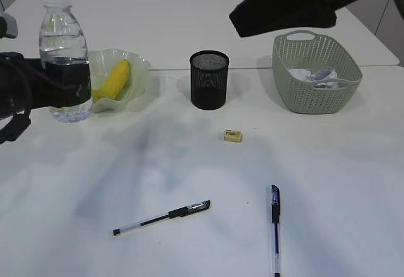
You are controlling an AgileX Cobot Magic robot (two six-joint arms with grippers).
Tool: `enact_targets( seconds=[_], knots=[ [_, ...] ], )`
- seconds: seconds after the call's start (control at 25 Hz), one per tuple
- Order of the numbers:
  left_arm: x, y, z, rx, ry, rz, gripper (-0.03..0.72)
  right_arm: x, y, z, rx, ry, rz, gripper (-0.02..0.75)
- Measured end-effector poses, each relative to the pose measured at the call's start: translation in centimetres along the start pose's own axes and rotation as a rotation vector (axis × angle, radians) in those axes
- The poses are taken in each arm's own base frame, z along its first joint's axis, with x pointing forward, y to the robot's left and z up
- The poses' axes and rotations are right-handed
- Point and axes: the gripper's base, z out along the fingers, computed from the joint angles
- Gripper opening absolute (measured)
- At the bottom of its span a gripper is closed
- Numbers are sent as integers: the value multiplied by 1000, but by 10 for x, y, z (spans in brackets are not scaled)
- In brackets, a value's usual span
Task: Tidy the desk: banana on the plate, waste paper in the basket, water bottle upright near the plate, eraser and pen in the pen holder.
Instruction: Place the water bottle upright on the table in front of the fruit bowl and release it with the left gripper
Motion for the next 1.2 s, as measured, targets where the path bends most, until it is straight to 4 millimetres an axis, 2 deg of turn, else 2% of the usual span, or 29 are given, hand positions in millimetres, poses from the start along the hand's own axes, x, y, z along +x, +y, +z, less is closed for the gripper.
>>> enact_targets(
  seconds=[0.28, 0.4, 0.8, 1.2],
  knots=[
    [19, 38, 10, 35, -4, -34, 378, 2, 1, 0, -11, 19, 2, 536],
    [26, 47, 12, 53, 3, -26, 378, 2, 1, 0, -12, 21, 6, 536],
    [53, 50, 37, 154, 67, 21, 378, 2, 2, 0, -19, 25, 14, 536],
    [68, 50, 56, 222, -23, 39, 378, 3, 4, 0, -39, 39, 29, 536]
  ],
)
